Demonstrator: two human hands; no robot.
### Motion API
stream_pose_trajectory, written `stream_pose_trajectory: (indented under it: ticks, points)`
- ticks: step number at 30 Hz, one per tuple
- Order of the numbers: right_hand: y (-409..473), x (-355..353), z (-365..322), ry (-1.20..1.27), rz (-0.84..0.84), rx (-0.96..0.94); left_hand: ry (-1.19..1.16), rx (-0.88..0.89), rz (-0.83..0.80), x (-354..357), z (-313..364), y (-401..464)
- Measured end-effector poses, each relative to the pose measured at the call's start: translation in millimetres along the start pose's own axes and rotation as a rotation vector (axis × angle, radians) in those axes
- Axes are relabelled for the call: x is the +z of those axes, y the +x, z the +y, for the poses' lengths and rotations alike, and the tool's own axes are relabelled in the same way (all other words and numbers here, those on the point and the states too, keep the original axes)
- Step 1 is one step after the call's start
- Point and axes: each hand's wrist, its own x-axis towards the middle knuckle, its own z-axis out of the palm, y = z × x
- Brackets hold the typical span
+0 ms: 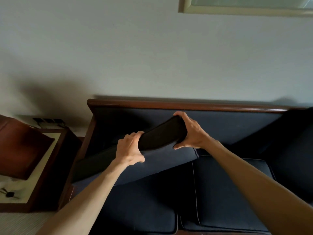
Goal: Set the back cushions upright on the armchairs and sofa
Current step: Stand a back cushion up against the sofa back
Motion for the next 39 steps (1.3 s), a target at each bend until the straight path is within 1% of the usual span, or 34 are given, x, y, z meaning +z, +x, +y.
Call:
stream_pose_trajectory:
  ticks: [3,6,8,12,13,14,15,16,18,19,20,22,25,30,34,37,38,39]
  points:
    - [-20.4,42.2,29.1,0.032,-0.059,0.148,0.108,-0.015,-0.094,36.0,-3.0,-9.9]
    - [-43.0,73.6,58.1,0.080,-0.042,0.345,0.138,0.018,-0.104,68.0,0.1,-15.0]
    - [-58.1,86.5,76.8,0.053,-0.054,0.441,0.144,0.065,-0.125,85.0,4.1,-15.5]
    - [-71.2,107.1,97.3,-0.006,-0.063,0.517,0.119,0.113,-0.128,106.6,7.9,-17.3]
    - [-69.9,113.3,96.3,-0.091,-0.091,0.534,0.122,0.121,-0.116,109.6,6.6,-17.1]
    - [-67.8,119.7,91.1,-0.250,-0.117,0.531,0.129,0.129,-0.106,111.7,4.8,-16.8]
    - [-64.5,127.0,81.8,-0.422,-0.124,0.487,0.132,0.140,-0.101,114.0,2.6,-16.8]
    - [-60.3,136.7,71.5,-0.544,-0.114,0.395,0.134,0.148,-0.093,116.2,0.7,-17.5]
    - [-51.5,161.9,48.9,-0.605,-0.141,0.172,0.153,0.153,-0.062,121.0,-0.3,-21.8]
    - [-48.7,174.4,38.7,-0.605,-0.179,0.116,0.173,0.152,-0.039,123.7,0.2,-26.3]
    - [-47.0,182.3,33.8,-0.617,-0.203,0.107,0.184,0.157,-0.008,127.6,1.3,-31.6]
    - [-40.4,186.3,33.0,-0.620,-0.204,0.143,0.180,0.174,0.044,134.2,-4.8,-43.6]
    - [-34.7,182.1,43.1,-0.585,-0.196,0.145,0.188,0.180,0.041,129.7,-34.3,-58.0]
    - [-24.9,185.8,43.1,-0.580,-0.212,0.157,0.129,0.002,0.038,97.7,-107.7,-81.1]
    - [-21.9,185.5,38.4,-0.584,-0.212,0.178,0.157,-0.087,0.048,75.1,-156.6,-98.1]
    - [-17.5,185.2,28.0,-0.593,-0.214,0.274,0.155,-0.254,0.047,64.5,-157.3,-89.4]
    - [-14.9,188.3,19.3,-0.579,-0.203,0.321,0.143,-0.311,0.036,64.4,-145.6,-81.4]
    - [-12.2,193.8,7.9,-0.558,-0.177,0.337,0.127,-0.320,0.035,66.2,-129.6,-71.9]
